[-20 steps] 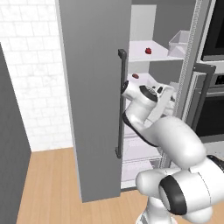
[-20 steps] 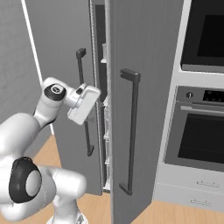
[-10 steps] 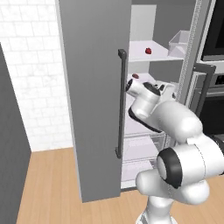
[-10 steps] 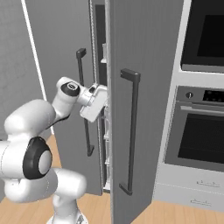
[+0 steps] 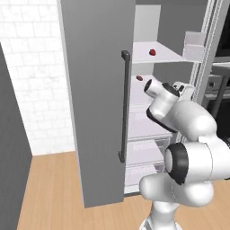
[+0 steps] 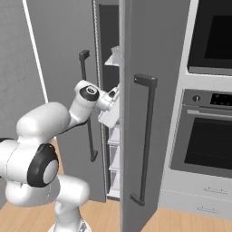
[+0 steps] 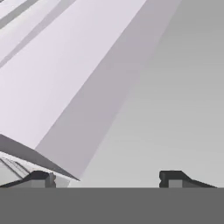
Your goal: Take the strawberry from the fridge and place it on top of the pancake, located on the dining counter.
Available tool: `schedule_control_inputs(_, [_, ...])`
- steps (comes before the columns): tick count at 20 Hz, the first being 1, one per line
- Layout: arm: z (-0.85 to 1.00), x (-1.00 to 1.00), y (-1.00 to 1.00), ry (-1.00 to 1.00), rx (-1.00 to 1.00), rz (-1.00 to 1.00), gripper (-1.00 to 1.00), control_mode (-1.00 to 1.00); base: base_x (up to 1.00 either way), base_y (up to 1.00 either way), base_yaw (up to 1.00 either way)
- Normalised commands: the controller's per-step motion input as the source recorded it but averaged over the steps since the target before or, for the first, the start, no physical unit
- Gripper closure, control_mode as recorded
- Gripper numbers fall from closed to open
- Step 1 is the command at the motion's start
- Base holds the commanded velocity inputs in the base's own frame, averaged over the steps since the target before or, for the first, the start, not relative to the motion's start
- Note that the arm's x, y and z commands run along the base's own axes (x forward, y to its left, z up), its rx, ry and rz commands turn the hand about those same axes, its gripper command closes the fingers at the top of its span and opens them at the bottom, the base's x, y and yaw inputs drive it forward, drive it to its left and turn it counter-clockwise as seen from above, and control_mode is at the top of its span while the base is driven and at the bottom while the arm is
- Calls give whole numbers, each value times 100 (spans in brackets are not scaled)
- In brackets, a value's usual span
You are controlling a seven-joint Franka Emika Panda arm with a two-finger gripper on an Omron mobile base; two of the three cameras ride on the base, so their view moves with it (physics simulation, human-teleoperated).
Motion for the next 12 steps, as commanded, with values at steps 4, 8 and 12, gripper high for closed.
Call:
schedule_control_inputs(4, [0,-30,-100,0,0,0,-100,-100,0,0,0])
schedule_control_inputs(8, [0,-22,-100,0,2,0,-100,-100,0,0,0])
schedule_control_inputs(12, [1,-3,-95,0,7,3,-100,-100,0,0,0])
